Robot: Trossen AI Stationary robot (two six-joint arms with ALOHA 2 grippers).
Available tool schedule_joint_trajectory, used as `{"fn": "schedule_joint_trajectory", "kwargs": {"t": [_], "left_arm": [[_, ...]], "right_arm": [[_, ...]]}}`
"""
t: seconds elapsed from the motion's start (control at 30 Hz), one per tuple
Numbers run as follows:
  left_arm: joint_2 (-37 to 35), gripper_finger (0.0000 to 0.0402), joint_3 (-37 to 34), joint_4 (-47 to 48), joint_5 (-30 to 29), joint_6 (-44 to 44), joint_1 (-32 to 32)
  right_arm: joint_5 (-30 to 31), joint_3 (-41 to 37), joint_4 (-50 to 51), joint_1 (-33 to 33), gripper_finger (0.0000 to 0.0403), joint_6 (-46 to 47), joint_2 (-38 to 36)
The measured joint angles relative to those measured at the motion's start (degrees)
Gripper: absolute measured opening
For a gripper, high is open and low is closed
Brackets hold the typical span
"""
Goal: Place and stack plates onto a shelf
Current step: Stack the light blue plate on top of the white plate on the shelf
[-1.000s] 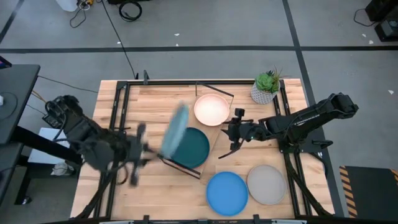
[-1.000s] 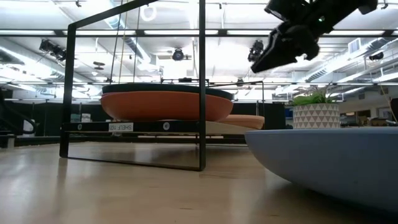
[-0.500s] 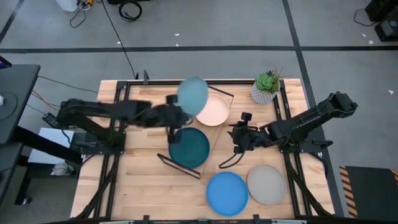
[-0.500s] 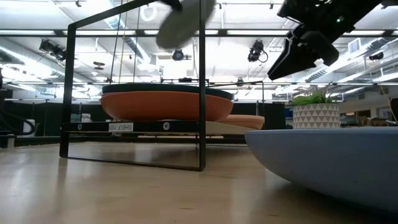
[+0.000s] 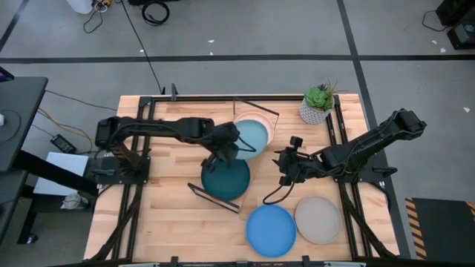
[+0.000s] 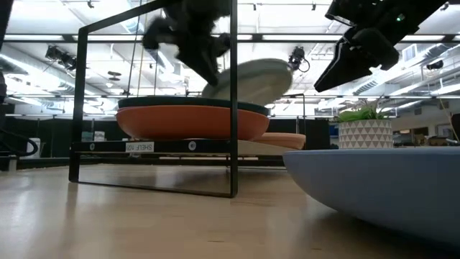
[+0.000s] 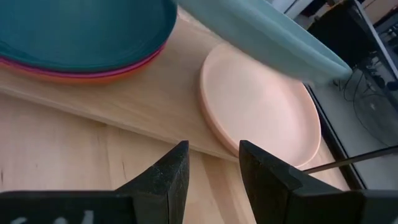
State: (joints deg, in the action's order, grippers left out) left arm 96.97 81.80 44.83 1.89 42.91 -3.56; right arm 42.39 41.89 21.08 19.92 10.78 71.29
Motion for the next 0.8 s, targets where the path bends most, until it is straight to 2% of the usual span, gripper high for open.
{"fn": "schedule_joint_trajectory", "kwargs": {"t": [0.17, 0.47, 0.67, 0.8], "left_arm": [[2.6, 0.0015, 0.0, -4.4, -0.4, 6.8, -1.8], [4.4, 0.0014, 0.0, -5.2, 2.0, 8.3, -7.6], [4.4, 0.0014, 0.0, -8.5, 9.4, 8.8, -11.1], [5.4, 0.0014, 0.0, -11.1, 10.1, 8.8, -11.6]], "right_arm": [[-0.4, 0.0, -0.1, 0.2, 0.0146, 3.2, 0.0], [0.0, 0.0, -0.6, 1.4, 0.0146, 5.4, 0.0], [0.0, 0.0, -1.2, 1.4, 0.0146, 5.6, 0.0], [0.0, 0.0, -1.8, 1.4, 0.0146, 5.6, 0.0]]}}
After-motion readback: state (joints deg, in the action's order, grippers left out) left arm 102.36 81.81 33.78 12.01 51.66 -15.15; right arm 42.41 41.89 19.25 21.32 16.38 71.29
